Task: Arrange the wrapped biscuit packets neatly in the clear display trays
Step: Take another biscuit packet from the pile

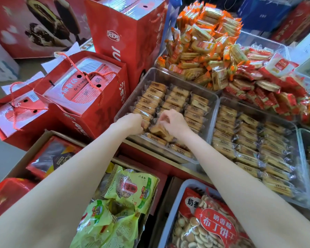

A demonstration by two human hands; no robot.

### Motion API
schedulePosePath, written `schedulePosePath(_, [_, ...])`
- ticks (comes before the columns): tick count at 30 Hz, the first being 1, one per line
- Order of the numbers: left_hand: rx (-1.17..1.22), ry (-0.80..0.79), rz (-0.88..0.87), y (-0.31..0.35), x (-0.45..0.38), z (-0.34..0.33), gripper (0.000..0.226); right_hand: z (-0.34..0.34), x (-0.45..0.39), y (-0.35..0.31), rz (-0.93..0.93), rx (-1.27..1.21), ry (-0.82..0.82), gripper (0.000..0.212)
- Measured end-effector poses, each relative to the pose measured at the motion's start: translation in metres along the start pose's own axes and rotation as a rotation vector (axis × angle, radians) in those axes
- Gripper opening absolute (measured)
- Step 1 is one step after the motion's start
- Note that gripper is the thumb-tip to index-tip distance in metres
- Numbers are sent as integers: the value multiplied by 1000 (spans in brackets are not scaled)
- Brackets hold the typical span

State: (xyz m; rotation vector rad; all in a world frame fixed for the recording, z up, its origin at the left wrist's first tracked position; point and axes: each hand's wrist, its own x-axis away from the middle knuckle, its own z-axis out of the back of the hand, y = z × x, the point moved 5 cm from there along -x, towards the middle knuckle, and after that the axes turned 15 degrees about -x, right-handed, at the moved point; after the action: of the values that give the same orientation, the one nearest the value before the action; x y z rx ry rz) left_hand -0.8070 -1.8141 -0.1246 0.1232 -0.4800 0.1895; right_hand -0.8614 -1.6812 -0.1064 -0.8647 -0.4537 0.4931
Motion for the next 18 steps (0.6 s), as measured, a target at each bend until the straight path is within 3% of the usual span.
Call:
schedulePosePath(2, [100, 123, -17, 3, 6, 16, 33, 24, 2, -5, -20, -163, 56, 8])
schedulePosePath(4, [362, 182, -74, 9, 15, 33, 32, 49, 4, -11, -34, -424, 115, 11])
schedulePosePath(7, [932, 173, -170, 23, 29, 56, 31, 76, 7, -20, -1, -621, 174, 12])
schedulePosePath(10, [1272, 144, -197, 37, 42, 75, 32, 93, 15, -31, 41, -685, 198, 13])
schedulePosePath(18, [1321, 302, -216, 55, 65, 102, 9, 112, 44, -44, 102, -847, 192, 6])
